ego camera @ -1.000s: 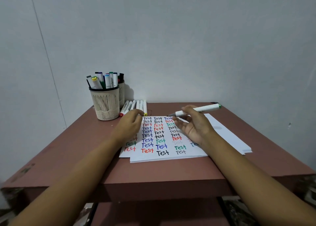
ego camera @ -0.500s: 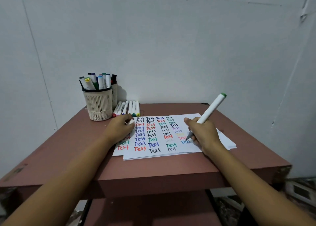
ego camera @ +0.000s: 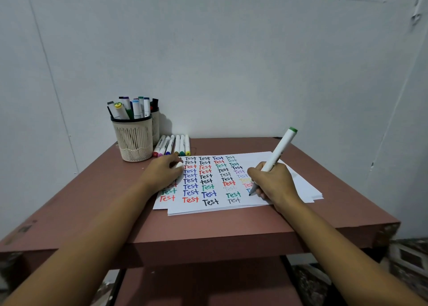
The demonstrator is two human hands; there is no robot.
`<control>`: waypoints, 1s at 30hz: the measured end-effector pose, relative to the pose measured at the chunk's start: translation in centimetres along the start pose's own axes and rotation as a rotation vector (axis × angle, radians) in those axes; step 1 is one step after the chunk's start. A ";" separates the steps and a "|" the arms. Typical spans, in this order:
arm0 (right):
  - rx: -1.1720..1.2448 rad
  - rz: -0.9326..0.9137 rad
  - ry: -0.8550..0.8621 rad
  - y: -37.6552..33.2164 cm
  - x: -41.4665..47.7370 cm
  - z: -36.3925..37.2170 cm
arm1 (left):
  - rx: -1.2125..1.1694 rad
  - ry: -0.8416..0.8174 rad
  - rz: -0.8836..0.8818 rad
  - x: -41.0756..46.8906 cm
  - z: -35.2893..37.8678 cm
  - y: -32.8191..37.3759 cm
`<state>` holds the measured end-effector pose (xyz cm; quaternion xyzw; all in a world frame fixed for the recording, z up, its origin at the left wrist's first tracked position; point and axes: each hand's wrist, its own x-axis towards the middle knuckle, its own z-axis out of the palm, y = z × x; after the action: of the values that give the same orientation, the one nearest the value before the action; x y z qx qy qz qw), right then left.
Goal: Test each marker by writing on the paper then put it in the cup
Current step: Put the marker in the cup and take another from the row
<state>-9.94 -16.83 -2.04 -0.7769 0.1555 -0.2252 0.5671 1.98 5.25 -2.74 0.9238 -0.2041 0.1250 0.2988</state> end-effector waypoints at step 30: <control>-0.005 -0.052 0.115 -0.2 -0.6 -0.4 | 0.022 -0.013 0.032 0.2 0.1 -0.2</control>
<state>-10.62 -16.80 -1.85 -0.7678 0.1681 -0.2837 0.5493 2.24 5.26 -2.87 0.9246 -0.2193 0.1258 0.2850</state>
